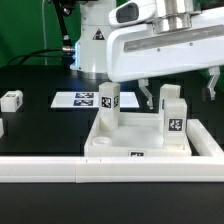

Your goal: Assemble square table

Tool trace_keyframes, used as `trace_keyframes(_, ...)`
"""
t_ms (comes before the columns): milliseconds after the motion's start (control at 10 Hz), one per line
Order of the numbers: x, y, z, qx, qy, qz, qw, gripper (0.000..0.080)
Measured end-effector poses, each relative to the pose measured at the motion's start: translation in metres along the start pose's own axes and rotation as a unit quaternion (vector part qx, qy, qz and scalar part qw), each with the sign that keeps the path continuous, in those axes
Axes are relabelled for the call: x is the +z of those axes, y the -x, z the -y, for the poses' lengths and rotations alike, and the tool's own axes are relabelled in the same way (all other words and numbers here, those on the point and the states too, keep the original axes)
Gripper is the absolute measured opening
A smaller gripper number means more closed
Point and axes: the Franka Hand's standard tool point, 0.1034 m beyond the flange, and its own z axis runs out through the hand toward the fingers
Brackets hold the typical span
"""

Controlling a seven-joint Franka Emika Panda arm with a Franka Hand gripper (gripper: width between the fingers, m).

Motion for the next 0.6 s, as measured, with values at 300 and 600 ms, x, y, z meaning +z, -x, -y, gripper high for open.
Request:
trace_keyframes(300, 0.0106, 0.0072, -0.0082, 0.020, -0.004, 0.109, 0.994, 0.0649)
trace_keyframes(600, 0.0105, 0.0072, -0.0084, 0.027, -0.007, 0.145, 0.989, 0.0649)
